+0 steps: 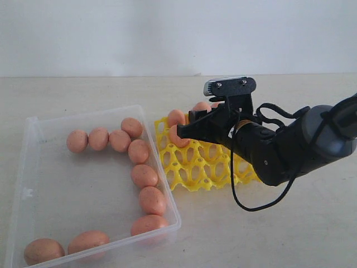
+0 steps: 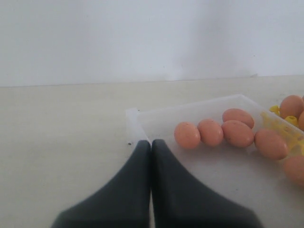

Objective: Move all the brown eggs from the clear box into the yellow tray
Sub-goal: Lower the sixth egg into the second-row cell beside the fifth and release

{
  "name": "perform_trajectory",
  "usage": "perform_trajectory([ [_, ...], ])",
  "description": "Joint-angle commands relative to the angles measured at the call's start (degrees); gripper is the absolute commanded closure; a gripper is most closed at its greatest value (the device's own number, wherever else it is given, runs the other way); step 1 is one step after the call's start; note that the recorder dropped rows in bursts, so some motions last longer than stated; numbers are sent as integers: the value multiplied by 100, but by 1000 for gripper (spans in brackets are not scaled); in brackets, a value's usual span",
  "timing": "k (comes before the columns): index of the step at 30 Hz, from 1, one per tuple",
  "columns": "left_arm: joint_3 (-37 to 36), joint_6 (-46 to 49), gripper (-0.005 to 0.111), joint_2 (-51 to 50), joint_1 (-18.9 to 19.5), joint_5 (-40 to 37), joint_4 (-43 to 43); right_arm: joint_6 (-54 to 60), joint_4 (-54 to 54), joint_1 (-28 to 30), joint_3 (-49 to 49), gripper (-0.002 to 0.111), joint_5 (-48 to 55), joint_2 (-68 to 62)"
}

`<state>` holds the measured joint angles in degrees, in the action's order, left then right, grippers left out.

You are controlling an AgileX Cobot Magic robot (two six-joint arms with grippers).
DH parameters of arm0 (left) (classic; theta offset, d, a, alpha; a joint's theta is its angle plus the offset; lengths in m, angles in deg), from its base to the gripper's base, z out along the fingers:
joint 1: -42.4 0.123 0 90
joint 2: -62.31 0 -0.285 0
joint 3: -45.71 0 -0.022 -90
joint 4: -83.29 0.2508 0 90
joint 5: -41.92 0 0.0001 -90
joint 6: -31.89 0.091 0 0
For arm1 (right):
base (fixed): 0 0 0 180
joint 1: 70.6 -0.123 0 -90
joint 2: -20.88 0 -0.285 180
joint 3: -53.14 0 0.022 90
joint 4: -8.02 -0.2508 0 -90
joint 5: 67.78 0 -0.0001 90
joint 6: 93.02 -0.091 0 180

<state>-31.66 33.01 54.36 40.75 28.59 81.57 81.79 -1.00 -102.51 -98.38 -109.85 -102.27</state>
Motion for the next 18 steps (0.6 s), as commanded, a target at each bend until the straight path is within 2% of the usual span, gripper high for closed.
perform_trajectory([
  [1, 15, 3, 111, 17, -23, 6, -31, -26, 55, -7, 15, 109, -96, -57],
  [13, 15, 3, 111, 17, -23, 6, -31, 8, -15, 3, 15, 108, -182, -56],
  [15, 15, 3, 111, 17, -23, 6, -31, 8, -68, 3, 15, 103, -170, -56],
  [18, 15, 3, 111, 17, -23, 6, -31, 8, -68, 3, 15, 89, -158, -56],
])
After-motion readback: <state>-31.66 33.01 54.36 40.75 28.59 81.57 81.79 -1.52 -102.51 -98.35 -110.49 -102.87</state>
